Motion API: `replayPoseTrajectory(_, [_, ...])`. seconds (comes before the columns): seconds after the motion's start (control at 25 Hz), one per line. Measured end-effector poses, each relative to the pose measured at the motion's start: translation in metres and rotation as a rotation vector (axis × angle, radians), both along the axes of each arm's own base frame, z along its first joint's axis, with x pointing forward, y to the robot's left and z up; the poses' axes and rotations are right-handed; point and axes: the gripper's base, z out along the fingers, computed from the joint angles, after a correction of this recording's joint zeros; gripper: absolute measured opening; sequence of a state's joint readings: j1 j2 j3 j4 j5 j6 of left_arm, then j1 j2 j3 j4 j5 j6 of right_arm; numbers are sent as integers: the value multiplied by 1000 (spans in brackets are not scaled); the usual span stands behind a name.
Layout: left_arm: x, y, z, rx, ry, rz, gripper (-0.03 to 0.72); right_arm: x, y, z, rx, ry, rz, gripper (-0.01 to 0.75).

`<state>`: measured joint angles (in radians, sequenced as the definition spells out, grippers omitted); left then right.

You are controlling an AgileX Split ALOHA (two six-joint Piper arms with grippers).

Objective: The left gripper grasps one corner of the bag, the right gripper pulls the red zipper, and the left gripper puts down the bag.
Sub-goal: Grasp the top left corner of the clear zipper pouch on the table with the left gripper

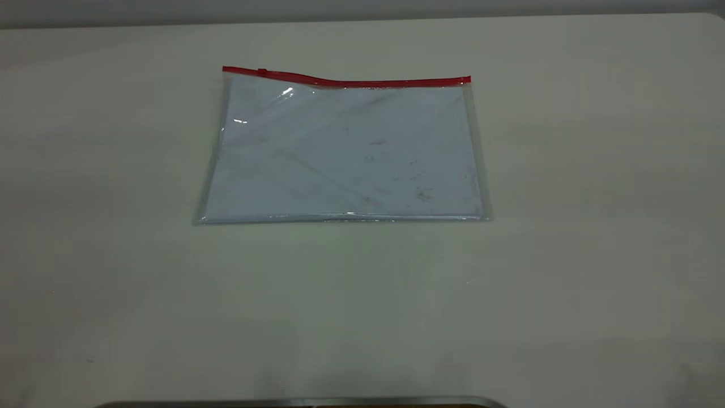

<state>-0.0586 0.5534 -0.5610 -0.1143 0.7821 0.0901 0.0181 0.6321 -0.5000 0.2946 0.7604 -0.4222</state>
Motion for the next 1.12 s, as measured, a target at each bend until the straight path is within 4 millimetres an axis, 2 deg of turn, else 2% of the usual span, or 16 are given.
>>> replayPoseTrajectory(0.16, [49, -2, -12, 14, 18, 6, 545, 45, 6, -5, 23, 17, 54, 448])
replayPoseTrajectory(0.36, [106, -3, -36, 27, 46, 22, 565, 102, 17, -12, 79, 3, 121, 454])
replayPoseTrajectory(0.48, [144, -5, -53, 36, 84, 27, 565, 137, 35, -21, 111, 10, 191, 454])
replayPoseTrajectory(0.6, [183, -7, -67, 55, 109, 13, 565, 168, 59, -38, 140, 44, 261, 454])
replayPoseTrajectory(0.88, [270, -11, -116, 86, 195, -19, 565, 213, 101, -76, 181, 114, 328, 454])
replayPoseTrajectory(1.12, [331, -13, -169, 92, 252, -28, 565, 236, 112, -94, 224, 157, 323, 454])
